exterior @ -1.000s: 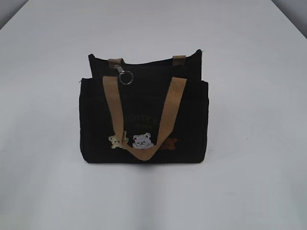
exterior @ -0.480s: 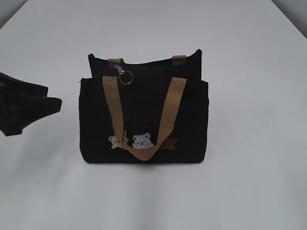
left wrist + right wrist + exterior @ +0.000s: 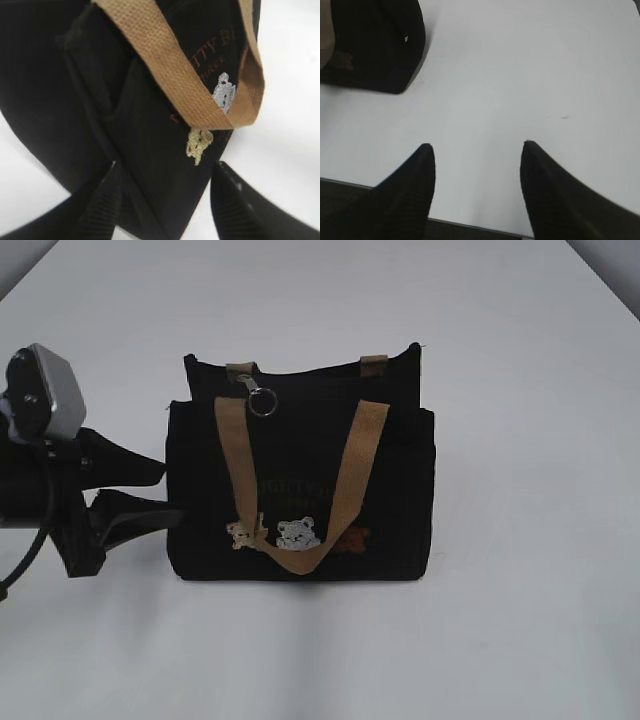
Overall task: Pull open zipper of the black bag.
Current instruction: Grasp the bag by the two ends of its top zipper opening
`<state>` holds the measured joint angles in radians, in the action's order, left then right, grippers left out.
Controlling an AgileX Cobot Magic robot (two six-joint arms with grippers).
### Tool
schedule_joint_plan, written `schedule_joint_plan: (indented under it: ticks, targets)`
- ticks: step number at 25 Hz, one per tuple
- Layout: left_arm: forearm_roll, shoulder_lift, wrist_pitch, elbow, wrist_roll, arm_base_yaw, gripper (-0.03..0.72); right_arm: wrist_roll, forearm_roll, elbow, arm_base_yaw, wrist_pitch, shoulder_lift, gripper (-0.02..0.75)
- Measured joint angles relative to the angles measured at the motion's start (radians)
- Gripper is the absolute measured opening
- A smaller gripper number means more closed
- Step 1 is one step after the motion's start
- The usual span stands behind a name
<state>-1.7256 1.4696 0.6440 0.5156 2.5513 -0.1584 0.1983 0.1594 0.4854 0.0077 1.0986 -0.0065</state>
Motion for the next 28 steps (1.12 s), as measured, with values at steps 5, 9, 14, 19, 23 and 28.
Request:
schedule_joint_plan:
  ticks: [5,9,14,19,23,28]
  targets:
    - [-0.003,0.086,-0.001,0.073,0.011,-0.003,0.435,-0.009,0.073,0.000,0.000,-0.001,0.000,0.428]
    - [-0.004,0.129,-0.001,0.117,0.011,-0.003,0.436,0.021,0.125,0.000,0.000,-0.005,0.000,0.428]
    - [-0.004,0.144,-0.024,0.158,0.011,-0.004,0.435,0.102,0.192,0.000,0.000,-0.005,0.061,0.428]
    - [-0.004,0.144,-0.046,0.163,-0.012,-0.004,0.435,0.125,0.209,0.000,0.000,-0.005,0.168,0.428]
    - [-0.004,0.144,-0.085,0.163,-0.045,-0.004,0.435,0.129,0.209,0.000,0.000,-0.005,0.220,0.428]
    - [-0.004,0.144,-0.005,0.163,-0.053,-0.004,0.435,0.130,0.210,0.000,0.000,-0.005,0.222,0.428]
